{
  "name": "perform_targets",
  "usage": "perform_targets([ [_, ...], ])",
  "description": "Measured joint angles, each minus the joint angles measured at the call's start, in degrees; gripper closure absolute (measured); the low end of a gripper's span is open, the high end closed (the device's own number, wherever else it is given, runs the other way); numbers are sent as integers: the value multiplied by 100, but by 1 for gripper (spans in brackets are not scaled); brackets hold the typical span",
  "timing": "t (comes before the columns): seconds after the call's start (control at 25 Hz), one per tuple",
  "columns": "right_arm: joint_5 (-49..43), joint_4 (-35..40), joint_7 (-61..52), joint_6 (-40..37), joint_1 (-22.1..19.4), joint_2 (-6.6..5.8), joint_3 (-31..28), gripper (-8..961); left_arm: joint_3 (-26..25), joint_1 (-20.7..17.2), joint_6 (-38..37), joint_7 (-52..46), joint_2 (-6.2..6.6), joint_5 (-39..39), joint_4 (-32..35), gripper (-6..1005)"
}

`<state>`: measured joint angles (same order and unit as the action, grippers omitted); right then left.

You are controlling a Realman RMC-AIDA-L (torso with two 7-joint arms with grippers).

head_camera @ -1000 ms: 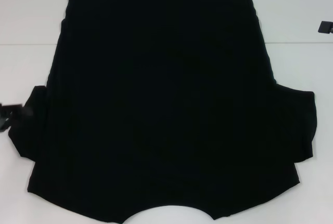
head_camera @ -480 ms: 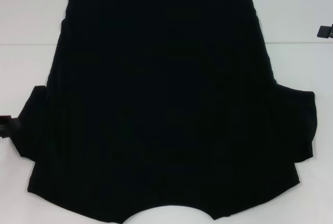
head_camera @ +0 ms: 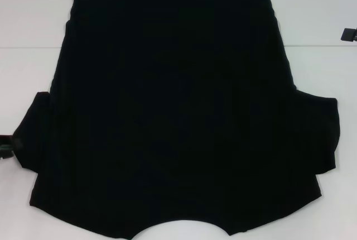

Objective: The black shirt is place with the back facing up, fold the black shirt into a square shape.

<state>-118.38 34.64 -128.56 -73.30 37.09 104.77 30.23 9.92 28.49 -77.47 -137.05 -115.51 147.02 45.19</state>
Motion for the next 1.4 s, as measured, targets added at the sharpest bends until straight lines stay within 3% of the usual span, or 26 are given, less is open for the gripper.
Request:
perform_targets([
  [1.4,0,-10,39,0,18,25,0,62,16,4,228,-154,-24,-9,-265,652],
])
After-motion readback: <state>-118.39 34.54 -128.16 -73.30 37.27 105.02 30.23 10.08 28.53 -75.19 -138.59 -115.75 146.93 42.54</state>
